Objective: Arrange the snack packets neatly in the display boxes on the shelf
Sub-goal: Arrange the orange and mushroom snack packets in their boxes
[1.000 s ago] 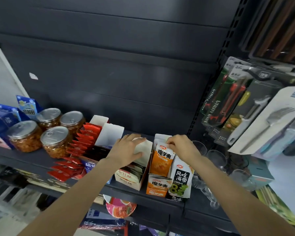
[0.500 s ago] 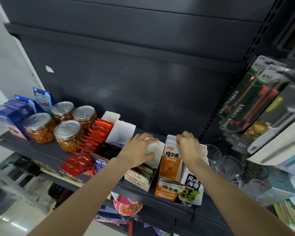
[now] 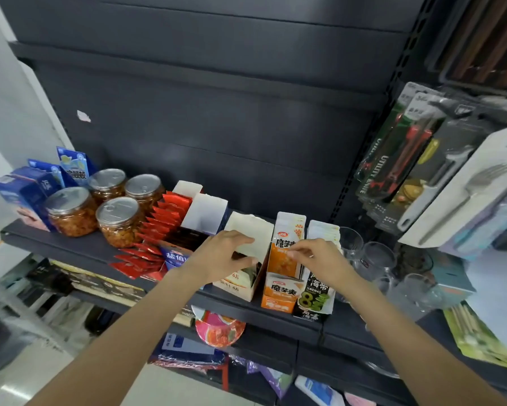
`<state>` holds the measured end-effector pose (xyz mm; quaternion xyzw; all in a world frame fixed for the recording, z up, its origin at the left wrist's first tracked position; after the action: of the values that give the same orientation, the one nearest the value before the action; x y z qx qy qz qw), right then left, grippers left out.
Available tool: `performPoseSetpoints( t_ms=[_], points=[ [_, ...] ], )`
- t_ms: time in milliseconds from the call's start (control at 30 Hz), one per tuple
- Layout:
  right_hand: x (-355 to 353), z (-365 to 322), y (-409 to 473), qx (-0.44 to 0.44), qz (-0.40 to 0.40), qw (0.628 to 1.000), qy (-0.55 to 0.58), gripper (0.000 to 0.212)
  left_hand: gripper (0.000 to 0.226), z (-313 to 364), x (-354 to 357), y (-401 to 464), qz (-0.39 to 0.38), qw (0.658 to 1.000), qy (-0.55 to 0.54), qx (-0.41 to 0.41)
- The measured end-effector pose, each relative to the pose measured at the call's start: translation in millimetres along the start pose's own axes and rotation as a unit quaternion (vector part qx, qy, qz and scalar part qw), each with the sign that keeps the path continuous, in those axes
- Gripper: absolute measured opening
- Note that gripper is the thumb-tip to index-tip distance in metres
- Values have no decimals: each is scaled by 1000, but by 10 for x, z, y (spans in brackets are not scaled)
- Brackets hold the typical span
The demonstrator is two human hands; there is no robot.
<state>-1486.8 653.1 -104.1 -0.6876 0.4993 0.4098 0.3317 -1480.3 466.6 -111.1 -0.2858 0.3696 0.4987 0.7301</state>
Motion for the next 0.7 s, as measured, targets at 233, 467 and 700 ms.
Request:
performPoseSetpoints(
  t_ms=[233,467,700],
  points=[
    [326,-211,-303,-20,-146,985,-87,30,54,-25,72,-116,-42,999,26,13],
    [219,-231,-332,53,11,993,-104,12,48,-52,106,-206,-49,997,41,32],
    [-42,-314,-478,42,75,995,-54,18,50,0,52,-241,-37,998,39,26]
  ],
)
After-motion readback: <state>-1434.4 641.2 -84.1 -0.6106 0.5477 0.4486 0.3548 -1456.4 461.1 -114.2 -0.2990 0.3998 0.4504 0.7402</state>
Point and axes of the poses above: each hand's wrist, its own y-axis towards the middle knuckle, its own x-axis out of the palm, z = x × y, the point moved 7 cm from there along y, towards the middle knuckle, and after that the axes turned 10 degrees about -y, right-handed, at the moved point
